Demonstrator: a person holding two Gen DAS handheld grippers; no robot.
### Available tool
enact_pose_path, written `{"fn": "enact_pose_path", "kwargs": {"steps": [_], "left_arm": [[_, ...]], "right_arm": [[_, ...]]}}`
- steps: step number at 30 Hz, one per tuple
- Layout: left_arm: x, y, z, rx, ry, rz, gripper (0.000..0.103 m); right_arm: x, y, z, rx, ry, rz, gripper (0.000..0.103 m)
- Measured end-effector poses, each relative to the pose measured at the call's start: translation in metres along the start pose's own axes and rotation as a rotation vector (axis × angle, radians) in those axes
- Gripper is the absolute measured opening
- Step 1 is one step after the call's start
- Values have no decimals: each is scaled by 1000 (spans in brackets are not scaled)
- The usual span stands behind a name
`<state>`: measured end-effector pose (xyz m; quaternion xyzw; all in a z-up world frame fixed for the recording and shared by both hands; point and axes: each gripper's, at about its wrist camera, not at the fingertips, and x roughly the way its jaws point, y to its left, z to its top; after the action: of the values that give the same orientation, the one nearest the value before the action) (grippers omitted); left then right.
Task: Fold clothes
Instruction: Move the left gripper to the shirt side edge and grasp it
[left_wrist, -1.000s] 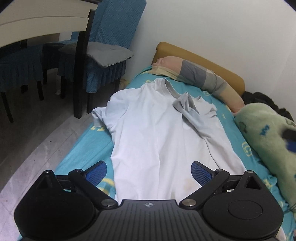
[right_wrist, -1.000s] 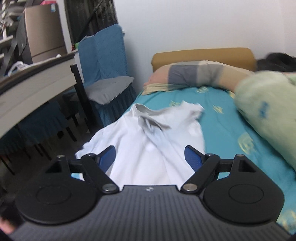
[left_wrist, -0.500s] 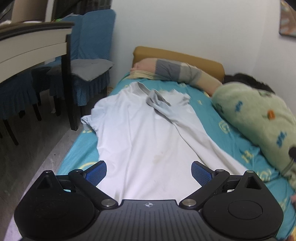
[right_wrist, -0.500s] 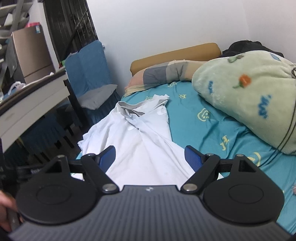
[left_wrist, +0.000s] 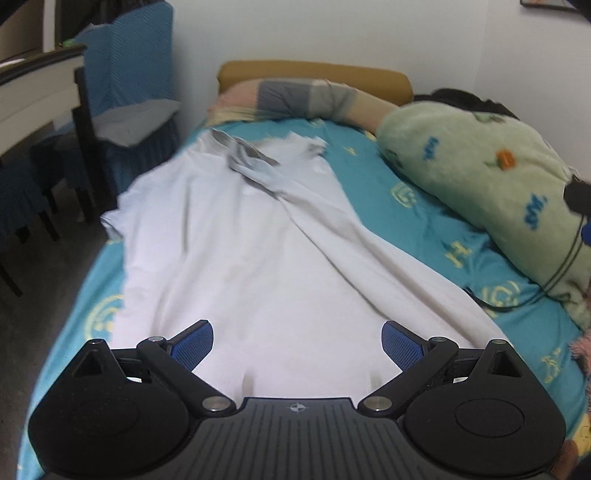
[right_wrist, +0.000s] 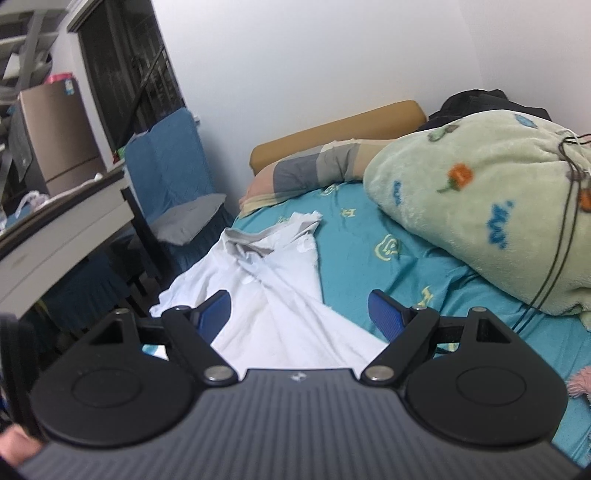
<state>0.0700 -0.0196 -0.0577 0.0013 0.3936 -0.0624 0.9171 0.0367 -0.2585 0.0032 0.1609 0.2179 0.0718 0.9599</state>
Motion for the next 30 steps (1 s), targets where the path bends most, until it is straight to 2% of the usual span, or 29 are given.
{"fn": "enact_pose_path", "kwargs": {"steps": [6,10,15,19,21,24,26,28,30], "left_arm": [[32,-54,-2,-9,69,-103,90],[48,-99,-1,14,70,-175,85],[74,-151,-6,51,87,-257,79],[97,-181,-10,97,83,-267,75],[107,-193,-13,128,80,-258,69],[118,-203,-19,156,69,-276,49],[126,-204,-22,137,107,-310,40],[129,-207,-25,147,116,-311,37],[130,-214,-29,200,120,-293,37]], "right_arm": [[-12,-48,16,65,-48,-78,83],[-19,-87,23,153,-73,-150,83],[-17,-115,21,262,-79,-182,83],[-13,-118,18,260,-76,-189,83],[-13,-118,17,255,-79,-191,83],[-11,-120,16,256,-80,-196,83],[-8,-122,15,263,-70,-203,83],[-6,-124,15,271,-62,-207,83],[-5,-124,14,274,-61,-208,83]]}}
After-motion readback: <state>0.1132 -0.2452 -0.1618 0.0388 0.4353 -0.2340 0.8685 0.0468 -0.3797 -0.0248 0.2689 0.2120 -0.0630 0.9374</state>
